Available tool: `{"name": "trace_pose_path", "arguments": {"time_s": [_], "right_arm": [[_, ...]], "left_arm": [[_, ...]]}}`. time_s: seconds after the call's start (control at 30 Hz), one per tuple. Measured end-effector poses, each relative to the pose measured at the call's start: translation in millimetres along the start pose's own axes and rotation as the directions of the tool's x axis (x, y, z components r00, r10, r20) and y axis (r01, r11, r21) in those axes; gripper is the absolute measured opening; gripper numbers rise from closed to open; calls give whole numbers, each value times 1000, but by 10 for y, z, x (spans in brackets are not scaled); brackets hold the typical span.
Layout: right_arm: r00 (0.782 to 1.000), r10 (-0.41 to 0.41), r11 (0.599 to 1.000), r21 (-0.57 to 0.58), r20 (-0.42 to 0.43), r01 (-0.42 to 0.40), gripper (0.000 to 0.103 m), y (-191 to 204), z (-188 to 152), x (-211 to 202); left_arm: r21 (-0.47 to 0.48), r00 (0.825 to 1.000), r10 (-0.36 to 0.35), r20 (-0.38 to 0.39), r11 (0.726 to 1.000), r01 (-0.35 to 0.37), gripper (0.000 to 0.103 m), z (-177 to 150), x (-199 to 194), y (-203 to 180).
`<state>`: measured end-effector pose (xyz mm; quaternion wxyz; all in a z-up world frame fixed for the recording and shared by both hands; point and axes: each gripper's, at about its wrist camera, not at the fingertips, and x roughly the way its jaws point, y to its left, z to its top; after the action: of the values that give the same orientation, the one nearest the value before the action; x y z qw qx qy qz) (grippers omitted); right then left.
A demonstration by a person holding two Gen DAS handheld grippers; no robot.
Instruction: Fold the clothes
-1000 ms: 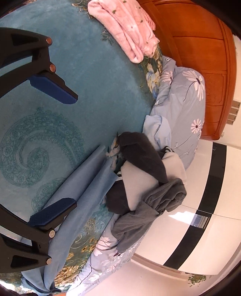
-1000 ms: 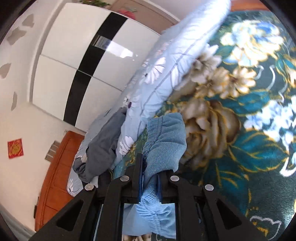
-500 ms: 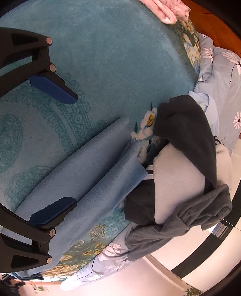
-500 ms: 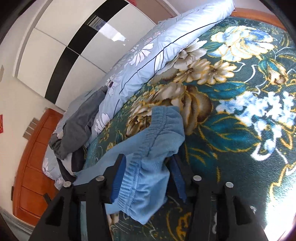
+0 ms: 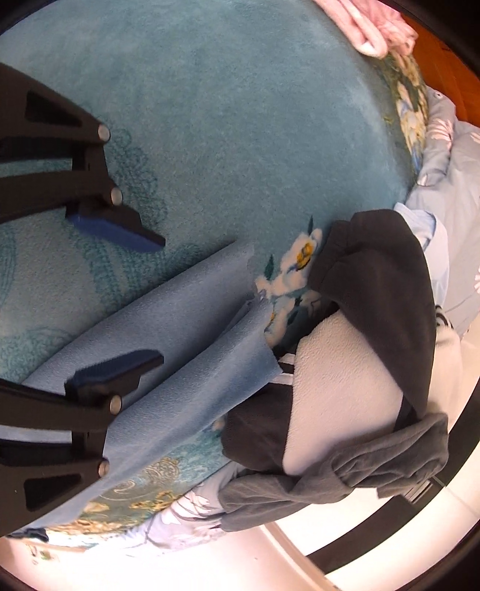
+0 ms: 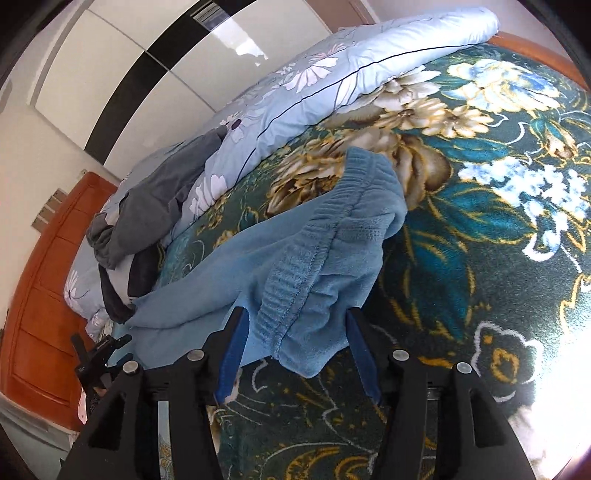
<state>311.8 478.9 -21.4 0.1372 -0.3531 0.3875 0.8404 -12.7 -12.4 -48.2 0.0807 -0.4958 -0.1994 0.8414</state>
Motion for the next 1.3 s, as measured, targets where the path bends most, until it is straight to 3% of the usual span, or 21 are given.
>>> {"name": "trace_pose_path", "arguments": {"time_s": [0.1,0.13,0.3,0.4,0.5,0.57,0.63,0.73,0.87,1.03,1.2,1.3], "right_arm": [[1000,3,999,53,13,-4,57,-118,19,-6],[1000,16,996,84,15,-17,57,-169,20,0],[996,82,978,189,19,-84,56,-267,-19,26],[996,88,980,178,25,-91,48,-219,-33,1],[994,106,986,130,26,-108,37,-94,-37,-29],[989,145,985,93,18,-146,28,17,-39,-39],[987,161,986,48,8,-161,28,132,-45,-23],[990,140,990,2,-7,-140,28,257,-47,55],[989,149,987,53,4,-149,28,227,-19,108],[1000,19,1000,-5,7,-19,29,283,16,-54],[994,-85,991,-94,64,91,33,402,8,-313],[997,-69,988,-139,30,73,46,504,-49,-265]], "left_arm": [[-17,1000,11,-7,1000,-11,20,9,37,6],[-29,1000,-2,-12,1000,2,5,9,35,27],[-97,998,-60,21,993,62,3,4,-106,185],[-116,994,-82,68,989,90,3,16,-321,283],[-127,986,-62,153,989,82,0,90,-641,409],[-132,966,-18,258,990,54,0,172,-936,563],[-170,953,-16,302,983,71,0,271,-1208,828],[-209,949,-23,315,974,93,0,336,-1425,1105],[-186,967,-56,249,977,104,0,272,-1363,1133],[-154,982,-138,129,975,158,1,194,-994,832],[-104,992,-127,25,986,128,1,49,-566,453],[-88,996,-82,-24,993,80,2,-3,-333,337]]}}
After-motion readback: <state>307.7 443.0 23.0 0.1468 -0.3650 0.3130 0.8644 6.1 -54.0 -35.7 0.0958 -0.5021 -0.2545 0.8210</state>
